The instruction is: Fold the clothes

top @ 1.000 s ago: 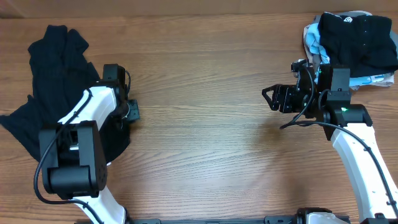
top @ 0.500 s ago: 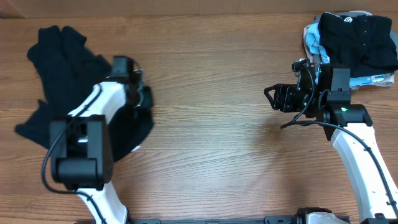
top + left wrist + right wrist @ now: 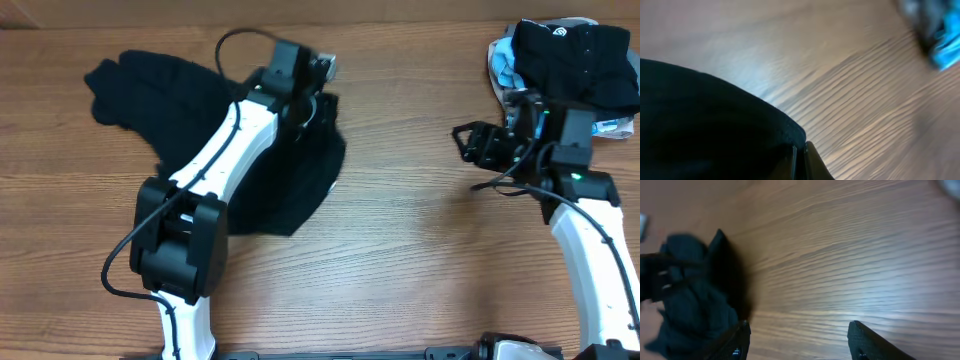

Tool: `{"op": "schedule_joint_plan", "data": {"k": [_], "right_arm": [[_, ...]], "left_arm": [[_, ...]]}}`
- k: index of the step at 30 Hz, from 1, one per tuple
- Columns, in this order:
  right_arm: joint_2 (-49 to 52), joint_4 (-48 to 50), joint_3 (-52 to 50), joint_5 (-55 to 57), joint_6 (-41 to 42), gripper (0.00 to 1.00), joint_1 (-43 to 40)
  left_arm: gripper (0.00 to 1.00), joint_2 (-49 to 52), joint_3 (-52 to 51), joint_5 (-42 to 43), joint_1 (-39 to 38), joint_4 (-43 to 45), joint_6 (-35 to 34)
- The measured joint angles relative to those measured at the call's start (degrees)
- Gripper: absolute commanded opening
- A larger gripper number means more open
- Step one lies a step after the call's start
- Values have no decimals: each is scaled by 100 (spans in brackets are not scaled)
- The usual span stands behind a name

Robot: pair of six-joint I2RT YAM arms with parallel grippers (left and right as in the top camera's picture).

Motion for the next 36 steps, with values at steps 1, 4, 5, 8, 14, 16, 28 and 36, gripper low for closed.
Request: {"op": "schedule_joint_plan", "data": {"k": [1, 4, 5, 8, 14, 16, 28, 36], "right_arm": [[0, 4, 0, -13, 37, 67, -94], [0, 4, 0, -57, 105, 67, -299], [0, 4, 0, -63, 114, 67, -323], [0, 9, 0, -98, 162, 70, -358], [0, -57, 0, -323, 184, 77, -337], [0, -197, 2, -435, 181, 77, -240], [107, -262, 2, 407, 341, 70, 2385], [1311, -229, 20, 1349, 568, 66, 3556]], "left_arm": [[4, 0, 118, 2, -52, 42, 0], [33, 0, 420, 9, -195, 221, 15], [60, 0, 483, 15, -232, 334, 33], [100, 0, 590, 46, -332, 682, 11], [100, -2, 758, 87, -348, 542, -7], [100, -2, 962, 105, -232, 170, -4], [100, -955, 1547, -328, 2041, -1934, -9], [100, -1123, 1609, -492, 2953, -2640, -9]]}}
